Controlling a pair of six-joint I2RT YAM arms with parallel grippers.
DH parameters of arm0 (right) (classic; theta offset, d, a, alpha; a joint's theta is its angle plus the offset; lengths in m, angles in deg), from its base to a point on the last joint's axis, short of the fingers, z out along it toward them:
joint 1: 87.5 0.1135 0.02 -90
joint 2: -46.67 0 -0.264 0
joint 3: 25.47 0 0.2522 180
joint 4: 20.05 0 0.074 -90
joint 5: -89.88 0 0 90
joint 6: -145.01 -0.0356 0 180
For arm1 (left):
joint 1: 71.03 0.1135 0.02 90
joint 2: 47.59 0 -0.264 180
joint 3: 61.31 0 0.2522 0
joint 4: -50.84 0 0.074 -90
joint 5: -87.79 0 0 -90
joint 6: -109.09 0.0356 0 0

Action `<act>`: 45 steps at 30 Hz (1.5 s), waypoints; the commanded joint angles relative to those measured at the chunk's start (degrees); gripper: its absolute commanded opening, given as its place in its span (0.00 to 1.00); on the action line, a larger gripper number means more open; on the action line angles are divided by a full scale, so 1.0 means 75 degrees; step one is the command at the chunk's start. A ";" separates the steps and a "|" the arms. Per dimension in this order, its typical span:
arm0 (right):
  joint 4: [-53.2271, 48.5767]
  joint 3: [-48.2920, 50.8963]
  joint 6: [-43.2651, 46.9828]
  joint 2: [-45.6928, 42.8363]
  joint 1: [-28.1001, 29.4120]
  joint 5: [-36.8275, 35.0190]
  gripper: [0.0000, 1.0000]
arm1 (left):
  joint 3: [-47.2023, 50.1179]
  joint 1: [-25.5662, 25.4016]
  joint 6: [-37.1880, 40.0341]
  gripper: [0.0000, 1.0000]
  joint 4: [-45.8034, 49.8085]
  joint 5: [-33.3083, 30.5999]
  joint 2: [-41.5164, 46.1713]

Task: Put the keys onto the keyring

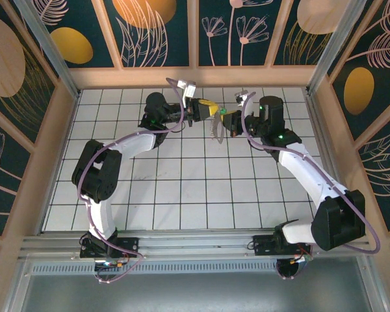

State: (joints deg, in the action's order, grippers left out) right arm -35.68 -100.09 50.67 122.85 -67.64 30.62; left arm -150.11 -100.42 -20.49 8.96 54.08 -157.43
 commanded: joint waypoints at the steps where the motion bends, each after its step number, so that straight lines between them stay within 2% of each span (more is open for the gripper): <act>1: -0.0616 -0.0413 0.0259 -0.0284 -0.0001 -0.0819 0.00 | 0.0046 -0.0054 0.0213 0.00 -0.0117 0.0112 0.0304; 10: -0.1350 -0.0940 0.0532 -0.0352 -0.0022 -0.1668 0.00 | 0.0054 -0.0054 0.0223 0.00 -0.0105 0.0123 0.0295; 17: -0.1456 -0.1182 0.0555 -0.0183 0.0013 -0.1501 0.00 | 0.0003 -0.0054 0.0199 0.00 -0.0094 0.0141 0.0271; 28: -0.1404 -0.1377 0.0628 0.0369 0.0581 -0.1532 0.00 | -0.0025 -0.0054 0.0141 0.00 -0.0134 0.0135 0.0249; 36: -0.1427 -0.1302 0.0685 0.0297 0.0534 -0.1827 0.00 | -0.0002 -0.0054 0.0138 0.00 -0.0162 0.0135 0.0248; 45: -0.1351 -0.0926 0.0515 -0.0263 -0.0031 -0.1810 0.00 | 0.0013 -0.0054 0.0130 0.00 -0.0175 0.0135 0.0244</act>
State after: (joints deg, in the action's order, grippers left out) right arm -46.96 -107.78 55.11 123.22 -65.46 19.60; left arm -150.05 -100.31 -19.92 10.45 52.62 -157.43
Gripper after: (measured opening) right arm 0.051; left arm 0.050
